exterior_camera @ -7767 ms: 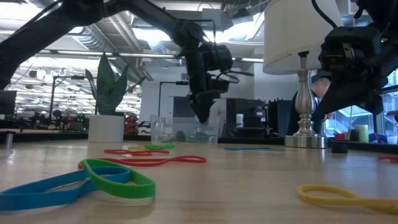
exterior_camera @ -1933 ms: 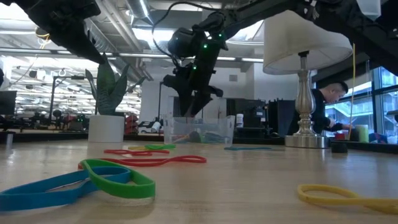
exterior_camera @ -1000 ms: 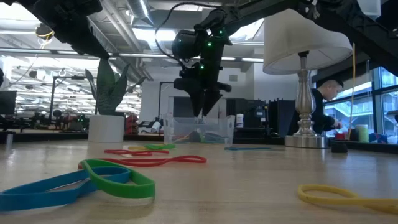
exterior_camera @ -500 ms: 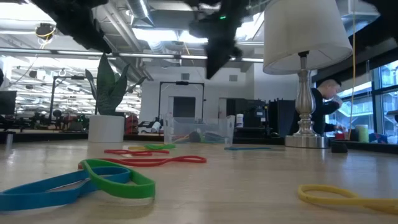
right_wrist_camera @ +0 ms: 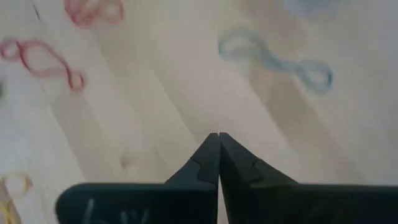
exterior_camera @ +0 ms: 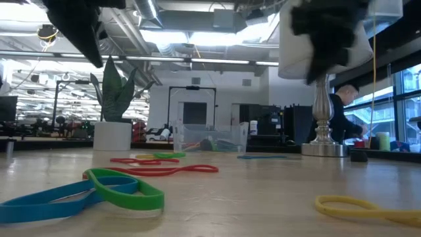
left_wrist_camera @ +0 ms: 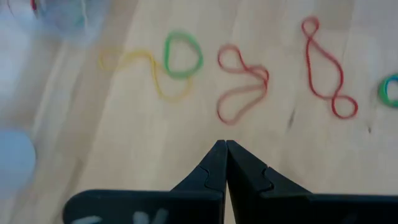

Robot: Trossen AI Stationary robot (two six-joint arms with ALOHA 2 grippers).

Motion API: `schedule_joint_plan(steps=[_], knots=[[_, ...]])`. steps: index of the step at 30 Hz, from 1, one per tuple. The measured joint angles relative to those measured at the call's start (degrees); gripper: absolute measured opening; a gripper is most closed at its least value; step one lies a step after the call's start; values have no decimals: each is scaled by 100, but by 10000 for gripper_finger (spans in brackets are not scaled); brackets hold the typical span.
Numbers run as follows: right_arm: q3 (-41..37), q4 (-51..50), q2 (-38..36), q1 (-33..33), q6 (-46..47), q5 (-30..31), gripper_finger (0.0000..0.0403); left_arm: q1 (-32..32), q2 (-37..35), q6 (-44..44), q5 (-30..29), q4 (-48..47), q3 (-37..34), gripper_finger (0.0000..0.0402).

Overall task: Pick and place rubber bands into bin
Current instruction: Put the black rubber band into the transparent bin

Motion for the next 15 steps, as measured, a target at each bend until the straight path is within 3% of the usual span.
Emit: schedule_joint_plan(steps=[5,9,15], knots=[[-990,14,-798,473,653,3,4,-489,804,-1292,88,-862,683,4],[-1505,82,-1165,717,789,-2,4,-911,1168,-2228,353,-964,874,8],[-1906,229,-1368,871,824,-4,5,-1668,1540,-2732,1157,-973,878,57]])
